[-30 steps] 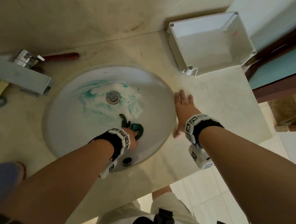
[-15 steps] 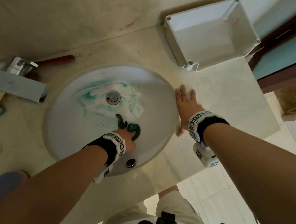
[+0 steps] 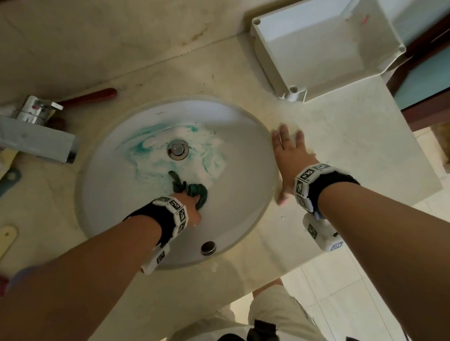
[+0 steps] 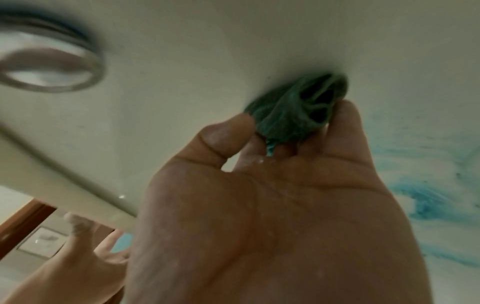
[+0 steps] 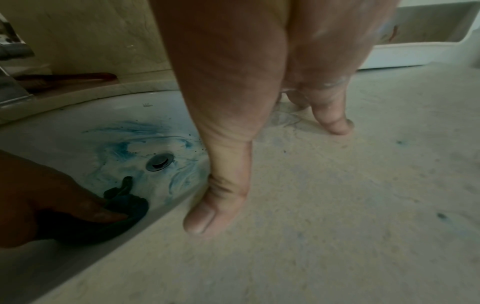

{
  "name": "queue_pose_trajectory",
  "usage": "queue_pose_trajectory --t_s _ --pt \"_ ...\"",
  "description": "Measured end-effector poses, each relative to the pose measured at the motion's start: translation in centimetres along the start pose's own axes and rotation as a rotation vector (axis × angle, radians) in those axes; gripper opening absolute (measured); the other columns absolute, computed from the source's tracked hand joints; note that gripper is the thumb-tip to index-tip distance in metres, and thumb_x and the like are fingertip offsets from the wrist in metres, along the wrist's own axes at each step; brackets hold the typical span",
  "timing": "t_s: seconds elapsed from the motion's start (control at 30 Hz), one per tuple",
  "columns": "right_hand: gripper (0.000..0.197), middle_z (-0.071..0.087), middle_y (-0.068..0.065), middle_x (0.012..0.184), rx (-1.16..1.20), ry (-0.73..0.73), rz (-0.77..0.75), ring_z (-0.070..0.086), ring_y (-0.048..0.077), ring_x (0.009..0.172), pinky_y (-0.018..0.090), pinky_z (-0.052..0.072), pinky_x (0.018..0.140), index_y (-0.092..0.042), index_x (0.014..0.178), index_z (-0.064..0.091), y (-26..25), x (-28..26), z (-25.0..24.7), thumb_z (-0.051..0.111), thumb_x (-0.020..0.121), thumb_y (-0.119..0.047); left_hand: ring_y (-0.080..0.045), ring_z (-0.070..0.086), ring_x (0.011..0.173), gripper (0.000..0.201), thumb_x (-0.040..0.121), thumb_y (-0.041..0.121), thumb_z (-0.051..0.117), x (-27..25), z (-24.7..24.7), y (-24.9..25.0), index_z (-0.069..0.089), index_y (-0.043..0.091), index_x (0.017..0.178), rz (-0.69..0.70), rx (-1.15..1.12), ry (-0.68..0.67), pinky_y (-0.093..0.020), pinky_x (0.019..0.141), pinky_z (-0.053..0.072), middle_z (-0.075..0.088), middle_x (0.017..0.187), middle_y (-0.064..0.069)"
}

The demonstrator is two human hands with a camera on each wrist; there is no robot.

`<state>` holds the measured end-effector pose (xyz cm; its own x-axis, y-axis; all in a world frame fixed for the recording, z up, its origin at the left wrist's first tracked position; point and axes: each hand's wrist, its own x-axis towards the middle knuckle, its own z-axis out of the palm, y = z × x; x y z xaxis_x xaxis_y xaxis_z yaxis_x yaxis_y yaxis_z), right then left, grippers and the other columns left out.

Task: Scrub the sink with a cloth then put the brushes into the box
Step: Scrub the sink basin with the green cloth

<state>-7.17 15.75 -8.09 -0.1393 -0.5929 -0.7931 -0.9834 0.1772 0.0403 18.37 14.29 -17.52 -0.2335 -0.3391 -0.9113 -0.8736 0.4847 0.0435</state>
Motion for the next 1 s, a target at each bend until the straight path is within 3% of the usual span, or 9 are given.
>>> queue_pose_trajectory --t_s 0.07,0.13,0.23,0.4,0.53,0.7,0.87,1.0 --pt "0.159 -0.035 0.005 0.156 -0.004 0.001 0.000 -0.022 0.044 0.143 0.069 0.026 0.108 -0.012 0.149 -0.028 0.1 0.0 0.0 0.095 0.051 -0.035 -0.032 0.041 0.133 0.069 0.091 0.036 0.041 -0.5 1.1 -0.3 0.016 0.023 0.154 0.020 0.010 -0.037 -0.037 0.108 0.037 0.027 0.156 -0.013" --pt "0.159 -0.035 0.005 0.155 -0.007 -0.001 0.004 -0.022 0.044 0.143 0.069 0.026 0.108 -0.013 0.149 -0.028 0.1 0.0 -0.1 0.095 0.050 -0.036 -0.033 0.040 0.133 0.070 0.090 0.036 0.041 -0.8 1.6 -0.8 0.015 0.025 0.154 0.038 0.014 -0.043 -0.038 0.109 0.037 0.023 0.157 -0.013" --pt "0.159 -0.035 0.005 0.155 0.002 0.003 0.002 -0.022 0.044 0.143 0.069 0.024 0.109 -0.013 0.149 -0.027 0.1 0.1 -0.1 0.095 0.050 -0.034 -0.032 0.031 0.139 0.067 0.095 0.034 0.039 -0.7 0.9 -1.5 0.010 0.023 0.155 0.006 0.013 -0.013 -0.040 0.114 0.030 0.013 0.160 -0.012" --pt "0.159 -0.035 0.004 0.155 0.002 0.004 0.004 -0.022 0.044 0.143 0.069 0.024 0.108 -0.013 0.148 -0.028 0.1 0.2 0.0 0.096 0.050 -0.034 -0.032 0.015 0.146 0.074 0.098 0.054 0.036 -0.8 -1.1 -1.5 0.006 0.019 0.155 -0.025 0.023 0.034 -0.036 0.118 0.015 0.003 0.161 -0.013" --pt "0.161 -0.035 0.005 0.155 -0.010 -0.002 -0.002 -0.022 0.044 0.143 0.068 0.026 0.108 -0.013 0.148 -0.028 0.0 0.0 -0.2 0.096 0.049 -0.036 -0.033 0.024 0.143 0.087 0.090 0.065 0.041 -1.3 0.8 -1.2 0.009 0.017 0.155 -0.011 0.021 -0.047 -0.040 0.116 0.025 0.013 0.160 -0.015" --pt "0.161 -0.035 0.004 0.155 -0.005 0.010 -0.003 -0.021 0.044 0.144 0.069 0.024 0.109 -0.013 0.149 -0.027 0.0 0.0 -0.3 0.096 0.048 -0.035 -0.037 0.003 0.147 0.086 0.094 0.063 0.036 -2.0 1.5 -1.1 -0.002 0.016 0.155 -0.064 -0.004 -0.059 -0.042 0.119 0.011 -0.006 0.160 -0.016" --pt "0.162 -0.035 0.004 0.155 -0.007 0.007 -0.001 -0.021 0.044 0.143 0.069 0.024 0.108 -0.013 0.149 -0.028 0.0 0.1 -0.3 0.096 0.047 -0.036 -0.035 0.010 0.147 0.096 0.087 0.076 0.028 1.2 0.0 -2.3 0.000 0.014 0.155 -0.156 -0.080 -0.003 -0.045 0.119 0.015 0.000 0.160 -0.017" --pt "0.162 -0.036 0.004 0.155 0.000 -0.008 -0.002 -0.022 0.045 0.143 0.071 0.023 0.108 -0.013 0.148 -0.028 0.2 -0.1 -0.3 0.096 0.047 -0.036 -0.034 0.020 0.144 0.098 0.084 0.079 0.027 0.8 1.2 -0.9 0.010 0.012 0.154 -0.130 -0.088 -0.078 -0.042 0.118 0.019 0.013 0.159 -0.016"
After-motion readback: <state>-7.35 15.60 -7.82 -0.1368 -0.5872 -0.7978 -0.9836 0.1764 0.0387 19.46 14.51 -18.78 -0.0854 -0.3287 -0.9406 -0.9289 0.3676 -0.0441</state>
